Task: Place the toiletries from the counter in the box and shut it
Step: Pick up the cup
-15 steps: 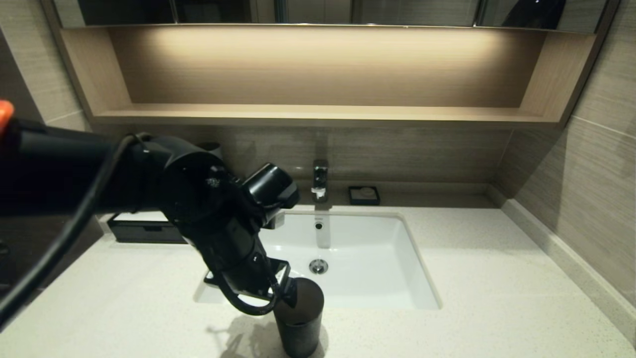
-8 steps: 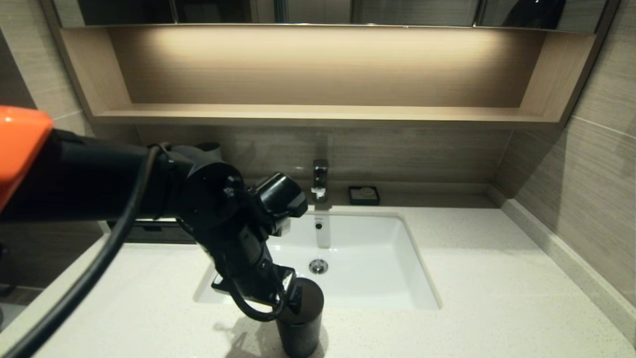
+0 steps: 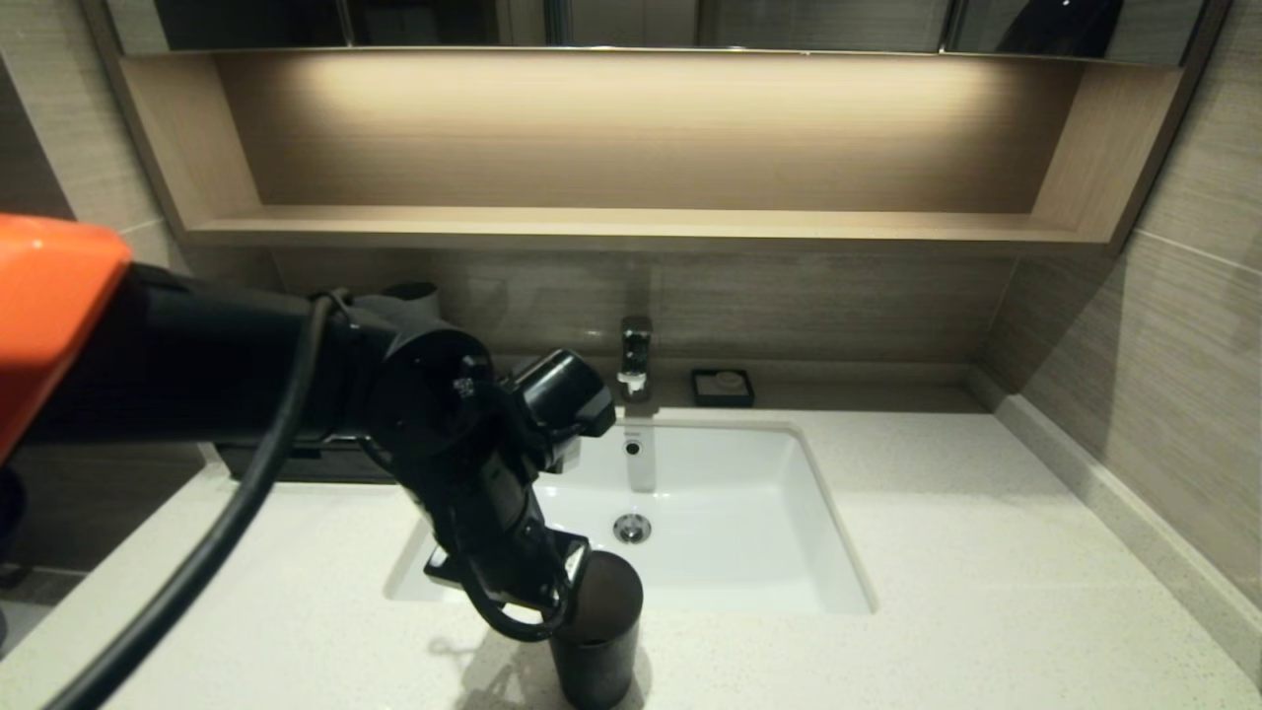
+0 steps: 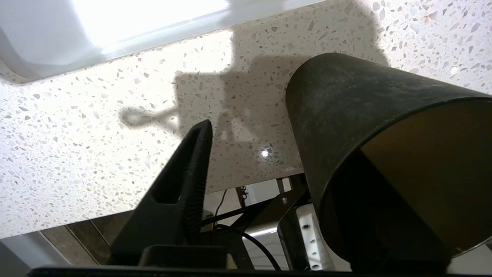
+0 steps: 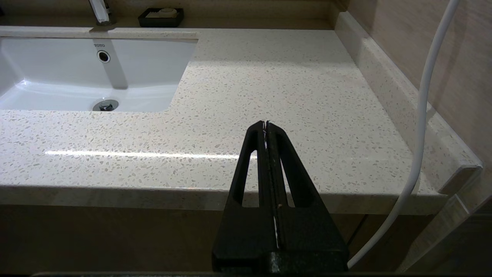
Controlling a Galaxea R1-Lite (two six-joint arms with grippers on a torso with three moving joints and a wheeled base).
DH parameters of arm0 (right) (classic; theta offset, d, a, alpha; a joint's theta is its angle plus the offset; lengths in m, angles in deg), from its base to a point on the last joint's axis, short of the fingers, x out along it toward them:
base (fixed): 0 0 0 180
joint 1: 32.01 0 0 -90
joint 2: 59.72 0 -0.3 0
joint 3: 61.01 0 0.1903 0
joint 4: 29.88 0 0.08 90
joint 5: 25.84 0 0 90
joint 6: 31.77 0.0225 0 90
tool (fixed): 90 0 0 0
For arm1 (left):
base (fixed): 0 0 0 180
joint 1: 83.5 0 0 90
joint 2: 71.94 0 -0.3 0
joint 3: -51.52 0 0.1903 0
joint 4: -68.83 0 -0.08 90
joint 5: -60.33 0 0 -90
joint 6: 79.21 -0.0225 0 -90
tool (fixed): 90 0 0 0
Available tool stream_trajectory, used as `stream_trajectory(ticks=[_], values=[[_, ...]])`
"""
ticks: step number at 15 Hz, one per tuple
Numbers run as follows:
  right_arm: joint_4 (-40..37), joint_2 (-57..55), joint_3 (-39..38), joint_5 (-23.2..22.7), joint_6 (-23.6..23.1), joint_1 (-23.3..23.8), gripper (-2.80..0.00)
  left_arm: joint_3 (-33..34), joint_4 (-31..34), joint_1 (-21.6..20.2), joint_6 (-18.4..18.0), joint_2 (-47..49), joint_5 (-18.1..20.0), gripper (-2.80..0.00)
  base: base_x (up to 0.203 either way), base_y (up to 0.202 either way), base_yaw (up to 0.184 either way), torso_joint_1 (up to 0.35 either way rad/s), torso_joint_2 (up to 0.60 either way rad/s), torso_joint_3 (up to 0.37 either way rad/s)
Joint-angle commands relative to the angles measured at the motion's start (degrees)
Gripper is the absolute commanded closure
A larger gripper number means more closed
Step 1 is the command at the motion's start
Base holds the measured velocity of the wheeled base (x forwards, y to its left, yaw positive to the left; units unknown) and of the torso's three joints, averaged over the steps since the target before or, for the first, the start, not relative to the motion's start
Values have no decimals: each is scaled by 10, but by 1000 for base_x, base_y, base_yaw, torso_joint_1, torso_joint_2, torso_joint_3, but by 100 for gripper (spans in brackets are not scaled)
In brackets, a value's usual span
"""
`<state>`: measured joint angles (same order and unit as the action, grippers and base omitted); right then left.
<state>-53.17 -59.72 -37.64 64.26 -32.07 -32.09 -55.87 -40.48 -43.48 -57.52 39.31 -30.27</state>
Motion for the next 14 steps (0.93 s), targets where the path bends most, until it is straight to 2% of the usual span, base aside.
stream_trajectory(ticks=[1, 10, 12, 14], values=[[0, 1, -1, 0, 0, 0, 0, 0, 3, 2, 3, -1, -1, 0, 0, 0, 0, 0, 0, 0], [0, 0, -1, 0, 0, 0, 0, -1, 20, 3, 10, -102, -6, 0, 0, 0, 0, 0, 0, 0], [0, 0, -1, 0, 0, 0, 0, 1, 29, 2, 10, -128, -24, 0, 0, 0, 0, 0, 0, 0], [0, 1, -1, 0, 0, 0, 0, 5, 35, -5, 8, -146, -63, 0, 0, 0, 0, 0, 0, 0]])
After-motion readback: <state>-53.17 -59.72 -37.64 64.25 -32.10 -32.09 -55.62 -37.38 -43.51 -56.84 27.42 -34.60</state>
